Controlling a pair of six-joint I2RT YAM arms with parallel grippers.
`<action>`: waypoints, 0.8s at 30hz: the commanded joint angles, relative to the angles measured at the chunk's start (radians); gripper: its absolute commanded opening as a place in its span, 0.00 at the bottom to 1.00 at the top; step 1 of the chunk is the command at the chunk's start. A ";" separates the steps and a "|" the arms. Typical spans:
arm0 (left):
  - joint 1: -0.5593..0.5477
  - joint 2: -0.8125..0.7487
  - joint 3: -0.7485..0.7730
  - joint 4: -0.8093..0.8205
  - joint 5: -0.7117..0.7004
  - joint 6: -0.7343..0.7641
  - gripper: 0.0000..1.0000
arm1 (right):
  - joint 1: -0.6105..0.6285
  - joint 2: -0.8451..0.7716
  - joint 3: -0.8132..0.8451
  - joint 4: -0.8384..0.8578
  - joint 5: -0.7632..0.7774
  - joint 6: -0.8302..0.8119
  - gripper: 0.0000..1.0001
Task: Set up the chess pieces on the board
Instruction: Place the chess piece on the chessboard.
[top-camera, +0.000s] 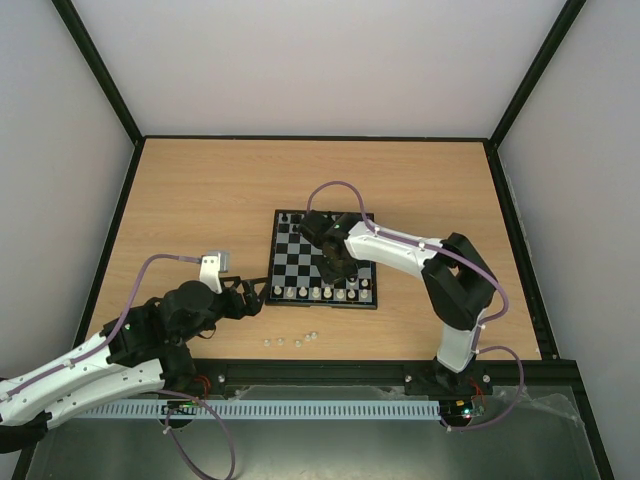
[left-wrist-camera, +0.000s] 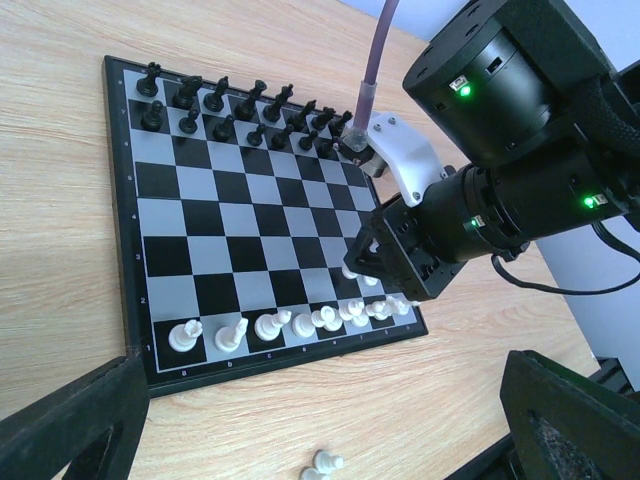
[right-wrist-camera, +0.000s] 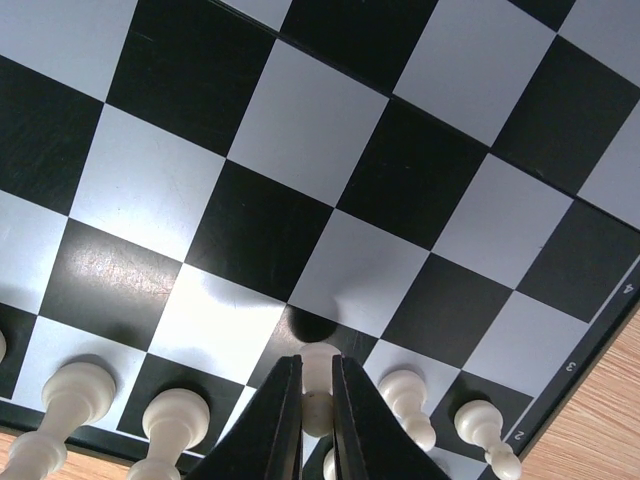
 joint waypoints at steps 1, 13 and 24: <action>0.003 -0.006 -0.009 0.001 -0.014 0.004 0.99 | -0.003 0.023 -0.003 -0.018 -0.013 -0.018 0.08; 0.004 -0.004 -0.010 0.001 -0.015 0.004 0.99 | -0.004 0.028 -0.023 -0.011 -0.019 -0.017 0.09; 0.003 -0.001 -0.009 0.002 -0.016 0.004 0.99 | -0.003 0.019 -0.051 0.000 -0.018 -0.013 0.10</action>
